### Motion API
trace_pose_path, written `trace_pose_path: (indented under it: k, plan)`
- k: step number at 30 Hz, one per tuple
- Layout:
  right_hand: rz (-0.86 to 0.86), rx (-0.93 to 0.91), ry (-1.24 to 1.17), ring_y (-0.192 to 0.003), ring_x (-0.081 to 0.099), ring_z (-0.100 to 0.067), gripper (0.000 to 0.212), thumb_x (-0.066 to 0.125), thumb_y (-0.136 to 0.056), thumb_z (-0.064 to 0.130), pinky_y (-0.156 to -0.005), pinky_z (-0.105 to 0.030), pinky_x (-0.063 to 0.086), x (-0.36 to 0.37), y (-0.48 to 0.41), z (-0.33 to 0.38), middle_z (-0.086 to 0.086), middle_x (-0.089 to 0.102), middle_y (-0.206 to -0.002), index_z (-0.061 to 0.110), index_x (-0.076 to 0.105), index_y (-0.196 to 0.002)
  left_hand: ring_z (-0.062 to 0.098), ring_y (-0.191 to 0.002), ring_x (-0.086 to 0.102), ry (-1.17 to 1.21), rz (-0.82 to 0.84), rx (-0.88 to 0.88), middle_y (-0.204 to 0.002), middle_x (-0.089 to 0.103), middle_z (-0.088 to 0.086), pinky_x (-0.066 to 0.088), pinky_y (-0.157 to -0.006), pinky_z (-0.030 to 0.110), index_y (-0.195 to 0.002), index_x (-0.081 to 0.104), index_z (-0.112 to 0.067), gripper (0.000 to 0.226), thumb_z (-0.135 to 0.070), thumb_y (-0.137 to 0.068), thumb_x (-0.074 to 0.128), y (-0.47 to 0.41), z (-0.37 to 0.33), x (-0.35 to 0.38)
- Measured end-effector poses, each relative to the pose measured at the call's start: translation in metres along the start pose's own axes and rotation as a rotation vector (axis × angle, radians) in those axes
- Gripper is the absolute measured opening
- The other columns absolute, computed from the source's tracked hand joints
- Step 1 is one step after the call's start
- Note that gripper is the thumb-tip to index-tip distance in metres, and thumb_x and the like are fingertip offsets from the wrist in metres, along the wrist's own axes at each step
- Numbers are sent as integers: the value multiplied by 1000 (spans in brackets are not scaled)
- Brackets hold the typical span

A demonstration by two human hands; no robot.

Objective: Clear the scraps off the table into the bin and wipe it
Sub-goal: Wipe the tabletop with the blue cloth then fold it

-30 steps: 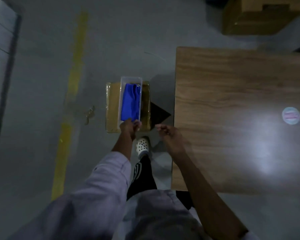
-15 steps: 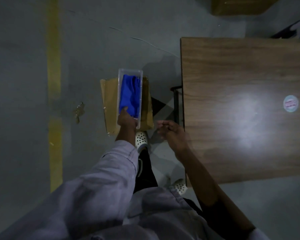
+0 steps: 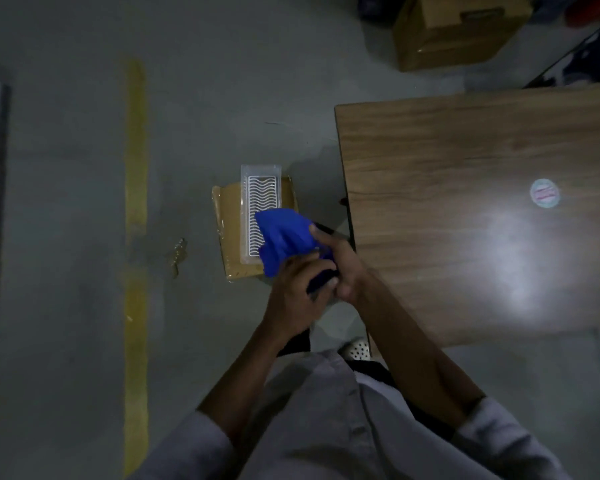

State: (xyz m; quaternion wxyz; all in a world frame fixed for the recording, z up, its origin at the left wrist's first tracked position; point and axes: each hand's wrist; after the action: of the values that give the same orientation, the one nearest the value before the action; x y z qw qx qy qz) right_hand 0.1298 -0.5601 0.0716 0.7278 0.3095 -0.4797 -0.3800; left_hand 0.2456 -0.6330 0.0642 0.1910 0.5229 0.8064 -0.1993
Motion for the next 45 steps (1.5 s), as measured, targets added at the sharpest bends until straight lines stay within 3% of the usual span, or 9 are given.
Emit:
trace_pose_path:
  k: [6, 9, 12, 17, 21, 26, 30, 36, 45]
  plan:
    - [-91, -358, 47, -120, 65, -33, 49, 69, -91, 3, -104, -53, 51, -22, 45, -6, -10, 65, -135, 13, 55, -137, 29, -93, 72, 655, -510, -726, -100, 74, 14, 60, -79, 49, -106, 69, -9, 26, -28, -90, 76, 4, -50, -24]
    - [117, -404, 11, -125, 61, -35, 55, 71, -91, 8, -107, -51, 48, -37, 83, -2, -15, 62, -139, 8, 51, -143, 28, -120, 64, 951, -297, -902, -126, 70, 2, 54, -96, 52, -127, 67, -25, 60, -61, -80, 75, -2, -76, -23]
    - [173, -419, 61, -126, 61, -32, 59, 75, -90, 16, -107, -49, 48, -49, 122, -7, -11, 62, -139, 14, 51, -143, 31, -124, 63, 1296, -145, -849, -137, 64, 12, 54, -97, 49, -140, 58, -14, 54, -47, -97, 61, -1, -106, -12]
    - [-412, -962, 786, -114, 52, -6, 65, 80, -87, 32, -91, -24, 50, -89, 159, -26, 0, 44, -133, 27, 46, -142, 33, -116, 67, 1155, -103, -862, -127, 69, 15, 58, -90, 44, -137, 59, -6, 37, -18, -103, 52, 9, -152, 24]
    - [-419, -1245, 890, -107, 55, -7, 50, 75, -89, 44, -87, -19, 46, -121, 192, -32, 6, 51, -117, 28, 59, -134, 26, -112, 69, 1021, -69, -737, -123, 72, 10, 56, -93, 43, -131, 62, -9, 32, -15, -102, 53, 24, -186, 49]
    - [-444, -1221, 844, -98, 62, -4, 47, 70, -88, 55, -78, -13, 49, -150, 221, -50, 8, 63, -109, 27, 66, -125, 20, -106, 72, 901, 35, -667, -114, 75, 6, 57, -87, 34, -128, 65, -9, 30, -22, -102, 56, 46, -215, 87]
    - [-497, -1298, 770, -91, 66, -8, 16, 69, -96, 34, -76, -34, 55, -189, 233, -58, 5, 69, -100, 23, 74, -106, 26, -112, 70, 937, 98, -621, -122, 71, 13, 57, -88, 36, -132, 61, -3, 40, -31, -105, 52, 62, -233, 113]
    - [-531, -1135, 672, -105, 61, -4, 52, 64, -91, 60, -83, -27, 55, -222, 252, -62, 13, 59, -116, 32, 59, -134, 20, -122, 65, 873, 244, -550, -130, 69, 6, 54, -97, 33, -133, 62, -14, 50, -45, -109, 32, 83, -258, 145]
    - [-387, -1052, 308, -74, 60, -31, 22, 64, -88, 33, -67, -49, 47, -256, 272, -49, -13, 68, -82, 13, 72, -89, 34, -112, 68, 800, 224, -581, -122, 71, 14, 56, -96, 48, -130, 58, -9, 37, -35, -105, 49, 73, -268, 185]
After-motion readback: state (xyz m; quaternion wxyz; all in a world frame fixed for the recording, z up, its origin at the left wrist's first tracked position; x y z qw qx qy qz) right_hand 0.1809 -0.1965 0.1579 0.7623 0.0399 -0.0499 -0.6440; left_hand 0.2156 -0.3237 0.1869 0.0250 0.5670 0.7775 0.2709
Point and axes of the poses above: each hand's wrist, its own y-axis away from the middle knuckle, its own x-axis out of the palm, z = x × y
